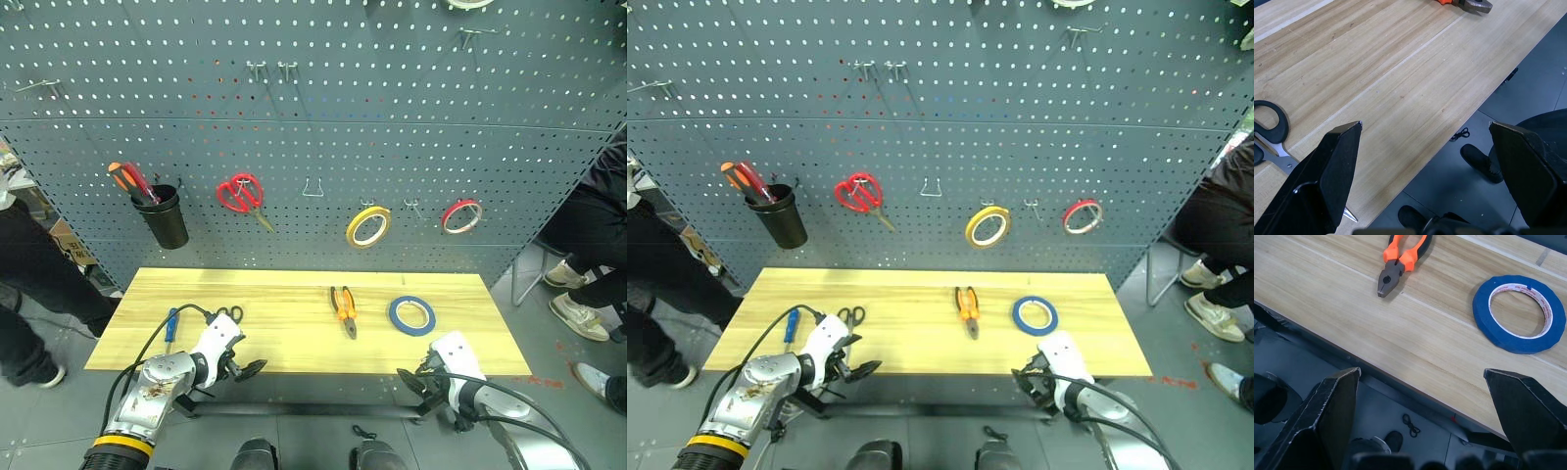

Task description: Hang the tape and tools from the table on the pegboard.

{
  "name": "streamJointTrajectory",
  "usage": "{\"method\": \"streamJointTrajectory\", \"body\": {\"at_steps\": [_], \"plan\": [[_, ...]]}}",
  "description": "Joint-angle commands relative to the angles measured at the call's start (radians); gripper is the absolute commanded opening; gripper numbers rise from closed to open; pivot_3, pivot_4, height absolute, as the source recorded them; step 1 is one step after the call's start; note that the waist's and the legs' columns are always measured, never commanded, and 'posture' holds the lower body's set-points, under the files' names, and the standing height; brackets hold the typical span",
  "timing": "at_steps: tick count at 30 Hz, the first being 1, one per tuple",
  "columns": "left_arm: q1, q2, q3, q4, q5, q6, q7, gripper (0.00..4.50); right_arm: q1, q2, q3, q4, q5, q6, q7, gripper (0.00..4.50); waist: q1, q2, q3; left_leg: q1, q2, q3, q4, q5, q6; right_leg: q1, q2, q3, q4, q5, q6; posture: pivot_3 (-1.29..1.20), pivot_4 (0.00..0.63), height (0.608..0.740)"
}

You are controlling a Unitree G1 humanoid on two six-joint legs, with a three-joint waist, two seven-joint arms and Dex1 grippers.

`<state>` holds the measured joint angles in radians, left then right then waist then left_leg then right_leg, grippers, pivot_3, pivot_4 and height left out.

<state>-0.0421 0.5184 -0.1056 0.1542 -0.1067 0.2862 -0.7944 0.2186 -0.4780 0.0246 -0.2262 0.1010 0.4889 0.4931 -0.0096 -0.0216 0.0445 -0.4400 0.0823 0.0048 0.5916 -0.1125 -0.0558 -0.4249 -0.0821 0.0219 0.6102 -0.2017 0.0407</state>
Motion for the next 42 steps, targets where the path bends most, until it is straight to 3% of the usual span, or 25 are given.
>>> {"method": "streamJointTrajectory", "body": {"at_steps": [1, 12, 15, 20, 24, 31, 37, 42], "plan": [[0.007, 0.007, 0.02, -0.052, -0.018, -0.017, -0.005, 4.41, -0.013, -0.008, -0.025, -0.038, 0.012, 0.003, 0.002, 4.5, 0.0, 0.0, 0.0, 0.0, 0.0, 0.0, 0.0, 0.0, 0.0, 0.0, 0.0, 0.0, 0.0, 0.0, 0.0, 0.06, 0.0, 0.74], [0.106, 0.018, 0.034, -0.207, -0.074, 0.061, -0.012, 4.41, 0.038, -0.072, -0.043, -0.115, 0.017, 0.053, 0.042, 4.5, 0.0, 0.0, 0.014, 0.001, 0.0, 0.0, 0.001, -0.001, 0.001, -0.002, -0.003, -0.002, 0.0, -0.002, -0.001, 0.06, 0.093, 0.74], [0.14, 0.027, 0.052, -0.288, -0.1, 0.093, -0.018, 4.41, 0.026, -0.09, -0.047, -0.142, 0.021, 0.079, 0.056, 4.5, 0.0, 0.002, 0.038, 0.002, -0.002, 0.0, 0.001, -0.001, 0.002, -0.002, -0.009, -0.007, 0.001, -0.002, -0.001, 0.07, 0.121, 0.74], [0.137, 0.024, 0.099, -0.494, -0.215, 0.131, -0.034, 4.41, -0.11, -0.131, -0.048, -0.111, 0.016, 0.103, 0.089, 4.5, 0.006, 0.001, 0.109, 0.001, -0.002, -0.001, 0.006, -0.002, 0.002, -0.003, -0.011, -0.008, 0.0, -0.002, -0.001, 0.1, 0.234, 0.74], [0.087, 0.001, 0.12, -0.641, -0.345, 0.179, -0.034, 4.41, -0.281, -0.167, -0.01, 0.042, -0.017, 0.084, 0.124, 4.5, 0.019, -0.002, 0.169, -0.006, -0.003, -0.002, 0.011, -0.002, 0.003, -0.006, -0.012, -0.007, -0.001, -0.002, -0.001, 0.11, 0.301, 0.74], [-0.058, -0.026, 0.106, -0.717, -0.498, 0.304, 0.006, 4.41, -0.552, -0.197, 0.063, 0.352, -0.064, 0.059, 0.198, 4.5, 0.043, -0.005, 0.255, -0.019, -0.005, -0.002, 0.016, 0.002, 0.012, -0.015, -0.008, -0.001, 0.009, -0.002, -0.001, 0.12, 0.408, 0.74], [-0.132, -0.008, 0.08, -0.674, -0.54, 0.328, -0.044, 4.41, -0.723, -0.195, 0.111, 0.614, -0.099, -0.003, 0.266, 4.5, 0.047, -0.006, 0.308, -0.022, -0.009, -0.002, 0.015, 0.001, 0.027, -0.019, -0.004, 0.011, 0.02, -0.009, 0.007, 0.12, 0.454, 0.74], [-0.183, 0.001, 0.073, -0.62, -0.543, 0.314, -0.083, 4.41, -0.836, -0.186, 0.127, 0.836, -0.125, -0.03, 0.289, 4.5, 0.048, -0.007, 0.335, -0.029, -0.014, -0.002, 0.015, 0.0, 0.029, -0.024, -0.004, 0.019, 0.02, -0.011, 0.015, 0.13, 0.462, 0.74]]}}
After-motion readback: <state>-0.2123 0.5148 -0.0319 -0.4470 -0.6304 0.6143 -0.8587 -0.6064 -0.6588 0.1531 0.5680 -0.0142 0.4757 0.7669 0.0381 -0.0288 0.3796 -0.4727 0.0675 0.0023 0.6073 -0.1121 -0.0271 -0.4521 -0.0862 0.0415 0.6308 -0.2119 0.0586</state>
